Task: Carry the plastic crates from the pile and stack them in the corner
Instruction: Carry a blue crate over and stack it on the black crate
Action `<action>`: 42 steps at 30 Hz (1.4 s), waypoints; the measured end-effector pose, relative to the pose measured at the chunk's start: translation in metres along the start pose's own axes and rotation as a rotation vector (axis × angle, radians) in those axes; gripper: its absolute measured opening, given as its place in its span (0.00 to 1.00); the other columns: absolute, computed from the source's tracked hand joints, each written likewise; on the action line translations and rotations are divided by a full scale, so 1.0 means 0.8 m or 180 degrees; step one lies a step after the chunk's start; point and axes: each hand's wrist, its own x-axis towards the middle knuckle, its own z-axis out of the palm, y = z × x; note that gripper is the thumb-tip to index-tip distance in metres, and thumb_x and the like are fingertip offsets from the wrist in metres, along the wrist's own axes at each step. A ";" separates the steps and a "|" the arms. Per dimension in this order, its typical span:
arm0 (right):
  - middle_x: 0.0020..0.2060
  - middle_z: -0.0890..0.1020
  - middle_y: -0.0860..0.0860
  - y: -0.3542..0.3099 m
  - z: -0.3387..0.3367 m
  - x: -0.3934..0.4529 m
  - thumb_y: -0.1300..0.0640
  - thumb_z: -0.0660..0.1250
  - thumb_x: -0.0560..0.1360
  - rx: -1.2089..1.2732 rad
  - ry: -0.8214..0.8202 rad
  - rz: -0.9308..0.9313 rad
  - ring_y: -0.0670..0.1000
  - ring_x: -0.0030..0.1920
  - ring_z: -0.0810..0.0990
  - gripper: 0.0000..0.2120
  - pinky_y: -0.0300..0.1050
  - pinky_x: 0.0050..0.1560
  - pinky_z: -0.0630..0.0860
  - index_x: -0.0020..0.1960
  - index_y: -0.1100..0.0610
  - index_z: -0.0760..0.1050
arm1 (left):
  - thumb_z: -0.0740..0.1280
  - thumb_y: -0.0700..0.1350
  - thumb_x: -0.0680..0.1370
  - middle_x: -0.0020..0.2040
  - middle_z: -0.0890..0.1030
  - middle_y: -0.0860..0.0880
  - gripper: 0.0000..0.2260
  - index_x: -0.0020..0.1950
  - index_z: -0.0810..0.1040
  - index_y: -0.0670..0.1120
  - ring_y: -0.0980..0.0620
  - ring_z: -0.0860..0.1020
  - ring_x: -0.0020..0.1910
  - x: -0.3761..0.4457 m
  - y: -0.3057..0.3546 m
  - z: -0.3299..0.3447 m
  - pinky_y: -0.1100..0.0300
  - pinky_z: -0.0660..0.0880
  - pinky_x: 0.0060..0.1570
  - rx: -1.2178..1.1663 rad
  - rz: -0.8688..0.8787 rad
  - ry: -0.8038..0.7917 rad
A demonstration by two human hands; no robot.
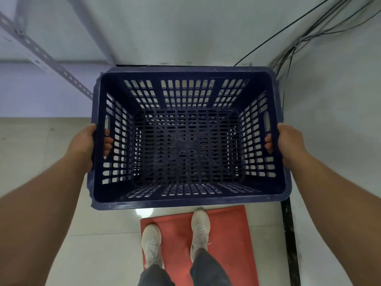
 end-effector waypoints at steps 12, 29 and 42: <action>0.32 0.76 0.56 0.001 0.003 -0.017 0.54 0.53 0.80 -0.0182 -0.0011 -0.0055 0.53 0.28 0.71 0.18 0.46 0.30 0.70 0.60 0.64 0.74 | 0.51 0.53 0.81 0.37 0.76 0.44 0.19 0.45 0.75 0.43 0.49 0.73 0.31 -0.002 0.007 -0.010 0.57 0.73 0.33 0.0332 -0.0066 -0.0087; 0.33 0.77 0.56 0.015 -0.004 -0.024 0.52 0.52 0.79 -0.0291 0.0003 0.0049 0.52 0.29 0.73 0.19 0.45 0.32 0.71 0.60 0.62 0.74 | 0.53 0.53 0.79 0.34 0.75 0.45 0.17 0.44 0.75 0.44 0.50 0.71 0.29 -0.006 -0.014 -0.008 0.58 0.69 0.31 0.0209 -0.0072 0.0059; 0.42 0.78 0.58 0.026 0.008 -0.024 0.49 0.46 0.82 -0.1109 0.0384 -0.0425 0.59 0.43 0.78 0.22 0.53 0.50 0.75 0.62 0.62 0.70 | 0.53 0.54 0.77 0.36 0.75 0.45 0.17 0.47 0.75 0.43 0.49 0.71 0.32 -0.007 -0.019 -0.008 0.55 0.69 0.36 0.0568 0.0010 0.0340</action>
